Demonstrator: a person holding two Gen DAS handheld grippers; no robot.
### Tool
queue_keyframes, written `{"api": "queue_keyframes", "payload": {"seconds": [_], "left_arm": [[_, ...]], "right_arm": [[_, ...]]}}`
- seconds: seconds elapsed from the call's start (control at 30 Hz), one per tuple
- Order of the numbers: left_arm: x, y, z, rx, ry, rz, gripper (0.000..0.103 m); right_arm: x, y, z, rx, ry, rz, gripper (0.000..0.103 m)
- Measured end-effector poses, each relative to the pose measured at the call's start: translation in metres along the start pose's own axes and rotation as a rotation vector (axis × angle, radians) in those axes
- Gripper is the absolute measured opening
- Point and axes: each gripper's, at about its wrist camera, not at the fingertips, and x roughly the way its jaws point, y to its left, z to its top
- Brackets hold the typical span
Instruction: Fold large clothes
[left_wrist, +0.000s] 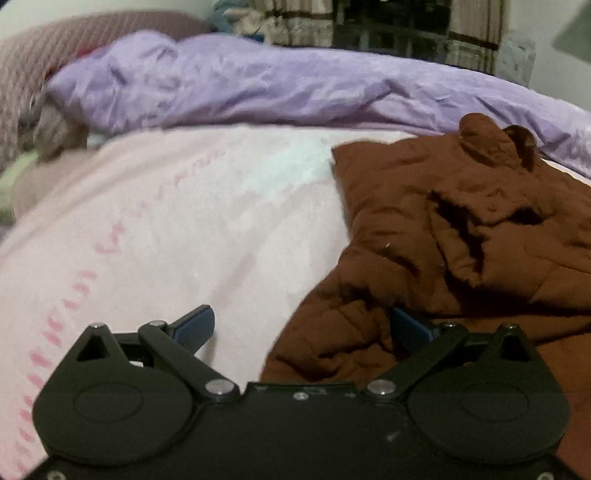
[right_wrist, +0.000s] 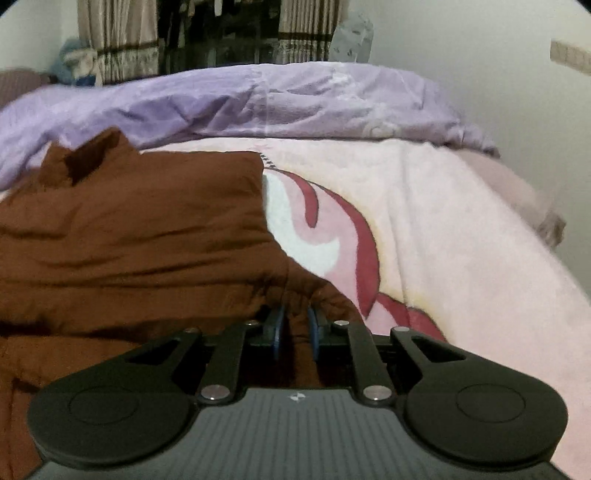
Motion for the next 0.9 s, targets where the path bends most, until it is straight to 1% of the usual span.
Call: {"api": "queue_keyframes", "payload": {"seconds": [0.07,0.13,0.17,0.2,0.23,0.27,0.3,0.37,0.43,0.47,0.5,0.53,0.57,0.6,0.63,0.67,0.7,0.77,0.8,0.83,0.9], "left_arm": [[-0.015,0.002,0.004,0.052,-0.019,0.033,0.103],[-0.038,0.011,0.009,0.115,-0.057,0.072,0.103],[-0.051,0.018,0.011,0.152,-0.082,0.086,0.103],[-0.063,0.031,0.016,0.181,-0.108,0.125,0.103],[-0.074,0.042,0.019,0.189,-0.123,0.168,0.103],[-0.086,0.053,0.022,0.185,-0.131,0.197,0.103],[-0.099,0.065,0.023,0.181,-0.135,0.209,0.103],[-0.125,0.084,0.019,0.174,-0.139,0.204,0.103],[-0.147,0.091,0.005,0.170,-0.132,0.179,0.103],[-0.153,0.088,-0.004,0.171,-0.130,0.173,0.103],[-0.157,0.082,-0.014,0.170,-0.128,0.169,0.103],[-0.161,0.073,-0.026,0.165,-0.129,0.172,0.103],[-0.164,0.064,-0.036,0.144,-0.132,0.169,0.103],[-0.167,0.056,-0.049,0.107,-0.126,0.141,0.103],[-0.176,0.051,-0.062,0.064,-0.123,0.096,0.103],[-0.176,0.044,-0.072,0.021,-0.119,0.037,0.103],[-0.175,0.034,-0.080,-0.010,-0.116,-0.019,0.103],[-0.167,0.009,-0.089,-0.036,-0.105,-0.103,0.103],[-0.164,-0.008,-0.093,-0.037,-0.093,-0.133,0.103],[-0.159,-0.026,-0.096,-0.032,-0.081,-0.171,0.103],[-0.154,-0.059,-0.106,0.000,-0.085,-0.231,0.103]], "right_arm": [[-0.015,0.001,-0.001,-0.014,-0.014,0.029,0.020],[-0.035,-0.005,0.000,-0.016,-0.040,0.060,0.024],[-0.048,-0.009,0.000,-0.019,-0.064,0.055,0.027],[-0.060,-0.014,0.000,-0.024,-0.088,0.042,0.032],[-0.072,-0.018,0.000,-0.028,-0.112,0.029,0.035],[-0.082,-0.024,-0.001,-0.031,-0.131,0.017,0.036],[-0.095,-0.030,-0.005,-0.035,-0.146,0.007,0.038],[-0.110,-0.043,-0.010,-0.039,-0.150,0.010,0.043],[-0.121,-0.055,-0.022,-0.030,-0.129,0.019,0.061],[-0.124,-0.058,-0.029,-0.031,-0.117,0.009,0.064],[-0.126,-0.059,-0.036,-0.031,-0.107,-0.010,0.071],[-0.126,-0.060,-0.043,-0.034,-0.098,-0.025,0.072],[-0.125,-0.060,-0.049,-0.037,-0.095,-0.033,0.072],[-0.126,-0.059,-0.055,-0.028,-0.096,-0.045,0.060],[-0.127,-0.058,-0.059,-0.010,-0.093,-0.049,0.037],[-0.128,-0.057,-0.063,0.021,-0.079,-0.023,0.027],[-0.131,-0.056,-0.066,0.048,-0.063,0.012,0.023],[-0.137,-0.042,-0.072,0.103,-0.055,0.115,0.023],[-0.139,-0.026,-0.074,0.097,-0.065,0.175,0.023],[-0.142,-0.009,-0.077,0.083,-0.071,0.217,0.024],[-0.144,0.026,-0.080,0.037,-0.061,0.286,0.024]]}}
